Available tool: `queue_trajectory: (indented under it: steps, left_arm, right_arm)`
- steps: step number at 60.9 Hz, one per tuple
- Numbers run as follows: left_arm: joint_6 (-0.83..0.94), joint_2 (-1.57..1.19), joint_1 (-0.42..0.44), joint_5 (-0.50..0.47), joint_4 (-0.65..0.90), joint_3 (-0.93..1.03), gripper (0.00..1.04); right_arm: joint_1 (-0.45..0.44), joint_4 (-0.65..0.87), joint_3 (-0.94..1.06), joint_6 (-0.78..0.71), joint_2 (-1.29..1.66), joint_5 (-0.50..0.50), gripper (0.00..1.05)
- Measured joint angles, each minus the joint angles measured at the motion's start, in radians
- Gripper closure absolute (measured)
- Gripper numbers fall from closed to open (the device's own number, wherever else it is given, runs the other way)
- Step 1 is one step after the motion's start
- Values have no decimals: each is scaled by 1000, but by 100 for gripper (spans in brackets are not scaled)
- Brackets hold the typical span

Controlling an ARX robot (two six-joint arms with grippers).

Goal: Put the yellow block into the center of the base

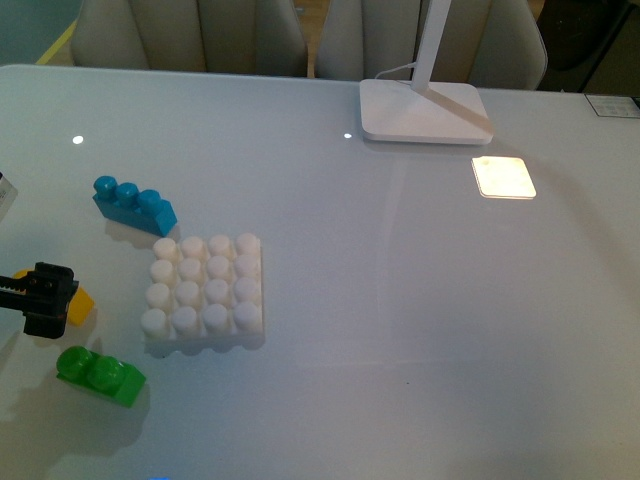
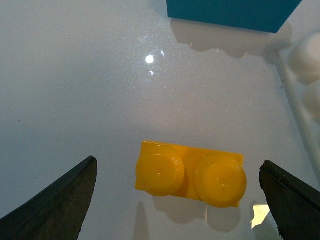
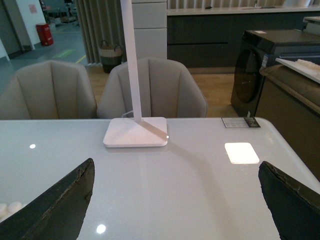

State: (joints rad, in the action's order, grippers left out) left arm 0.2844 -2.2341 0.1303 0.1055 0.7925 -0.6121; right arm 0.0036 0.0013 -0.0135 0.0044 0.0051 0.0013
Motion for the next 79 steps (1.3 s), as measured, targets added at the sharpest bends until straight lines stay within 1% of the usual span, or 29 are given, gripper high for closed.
queue_trajectory:
  steps: [31, 79]
  left_arm:
    - [37, -28, 15, 25, -1, -11, 7]
    - [37, -90, 14, 14, -40, -78, 7]
  right_arm:
    - [0, 0, 0, 0, 0, 0, 9]
    - [0, 0, 0, 0, 0, 0, 9]
